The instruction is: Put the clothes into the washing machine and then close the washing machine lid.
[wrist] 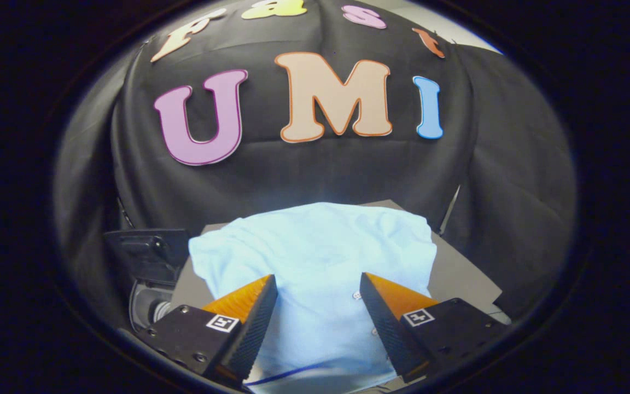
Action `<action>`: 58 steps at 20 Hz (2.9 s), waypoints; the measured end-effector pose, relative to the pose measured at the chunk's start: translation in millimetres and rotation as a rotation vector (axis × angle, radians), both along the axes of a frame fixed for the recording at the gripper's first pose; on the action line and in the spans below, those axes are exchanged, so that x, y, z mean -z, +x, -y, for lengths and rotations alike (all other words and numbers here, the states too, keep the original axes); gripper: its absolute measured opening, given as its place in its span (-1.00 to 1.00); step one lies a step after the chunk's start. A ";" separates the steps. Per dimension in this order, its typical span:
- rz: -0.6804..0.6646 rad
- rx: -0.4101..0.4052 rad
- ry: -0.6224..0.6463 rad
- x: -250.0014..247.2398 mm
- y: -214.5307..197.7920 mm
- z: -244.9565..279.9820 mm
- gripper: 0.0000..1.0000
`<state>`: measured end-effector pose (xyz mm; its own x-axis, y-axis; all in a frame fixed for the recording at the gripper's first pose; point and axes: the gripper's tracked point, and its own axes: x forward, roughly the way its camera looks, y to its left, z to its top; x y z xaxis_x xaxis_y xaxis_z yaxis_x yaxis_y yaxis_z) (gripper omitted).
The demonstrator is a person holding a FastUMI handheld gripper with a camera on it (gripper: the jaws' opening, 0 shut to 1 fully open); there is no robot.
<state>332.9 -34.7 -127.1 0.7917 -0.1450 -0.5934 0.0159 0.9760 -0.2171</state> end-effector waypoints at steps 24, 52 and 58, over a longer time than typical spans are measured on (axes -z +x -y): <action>0.360 -0.126 0.321 -136.1 -17.6 -86.2 -0.99; 0.308 -0.386 0.552 68.3 -61.0 -384.7 -0.99; 0.182 -0.292 0.500 169.5 -64.3 -369.0 -0.99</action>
